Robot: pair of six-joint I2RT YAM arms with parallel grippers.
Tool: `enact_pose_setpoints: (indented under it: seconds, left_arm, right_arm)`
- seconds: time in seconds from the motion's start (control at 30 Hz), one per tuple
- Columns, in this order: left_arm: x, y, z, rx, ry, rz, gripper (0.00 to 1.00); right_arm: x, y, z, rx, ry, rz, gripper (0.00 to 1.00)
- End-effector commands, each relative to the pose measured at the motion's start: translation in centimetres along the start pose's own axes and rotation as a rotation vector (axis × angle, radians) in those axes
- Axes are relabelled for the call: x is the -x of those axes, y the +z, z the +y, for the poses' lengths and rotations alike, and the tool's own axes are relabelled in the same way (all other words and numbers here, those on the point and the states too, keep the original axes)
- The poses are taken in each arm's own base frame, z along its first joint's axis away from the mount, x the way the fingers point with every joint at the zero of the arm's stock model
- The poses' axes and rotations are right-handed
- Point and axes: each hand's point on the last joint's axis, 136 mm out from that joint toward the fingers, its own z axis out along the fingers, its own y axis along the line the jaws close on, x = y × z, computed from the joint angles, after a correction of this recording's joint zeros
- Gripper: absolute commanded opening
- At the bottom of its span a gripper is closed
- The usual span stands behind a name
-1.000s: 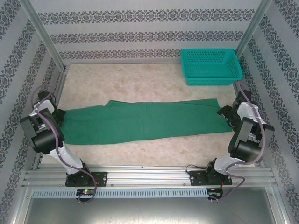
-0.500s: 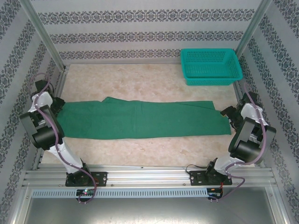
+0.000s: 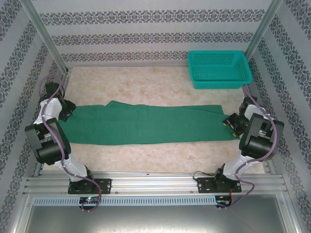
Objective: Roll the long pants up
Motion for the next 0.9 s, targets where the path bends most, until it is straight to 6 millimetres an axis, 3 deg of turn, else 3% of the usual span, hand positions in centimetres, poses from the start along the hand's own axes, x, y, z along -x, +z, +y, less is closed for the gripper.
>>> enact_pose_setpoints:
  seconds: [0.0, 0.03, 0.07, 0.2, 0.27, 0.37, 0.43, 0.53, 0.67, 0.87]
  left_arm:
    - [-0.1, 0.6, -0.6, -0.031, 0.017, 0.011, 0.48]
    - [-0.1, 0.6, -0.9, -0.041, 0.021, 0.014, 0.47]
    - [-0.1, 0.7, -1.1, -0.044, 0.022, 0.015, 0.46]
    - [-0.5, 1.1, -1.5, -0.051, 0.028, 0.030, 0.44]
    - [-0.6, 1.3, -1.7, -0.056, 0.032, 0.032, 0.44]
    - [-0.7, 1.5, -1.8, -0.058, 0.035, 0.034, 0.44]
    - [-0.8, 1.6, -1.9, -0.062, 0.036, 0.039, 0.44]
    - [-0.8, 1.7, -2.2, -0.065, 0.041, 0.040, 0.44]
    - [-1.3, 2.4, -2.1, -0.062, 0.044, 0.055, 0.44]
    - [-1.6, 3.1, -2.1, -0.056, 0.052, 0.062, 0.43]
  right_arm:
    - [0.3, -0.9, 1.0, 0.025, -0.016, -0.016, 0.22]
    - [0.2, -1.1, 1.0, 0.021, -0.021, -0.024, 0.08]
    - [0.2, -1.3, 1.2, 0.024, -0.027, -0.033, 0.01]
    - [0.0, -1.6, 1.7, 0.021, -0.041, -0.033, 0.00]
    - [0.2, -2.0, 2.6, 0.051, -0.051, -0.029, 0.32]
    - [1.6, -3.6, 4.4, 0.094, -0.067, -0.066, 0.47]
    - [3.3, -5.2, 5.3, 0.075, -0.085, -0.111, 0.48]
    - [5.4, -5.9, 6.3, 0.038, -0.110, -0.123, 0.48]
    - [6.8, -4.2, 6.1, -0.028, -0.110, -0.076, 0.49]
    - [7.0, -1.8, 4.5, -0.096, -0.099, -0.023, 0.49]
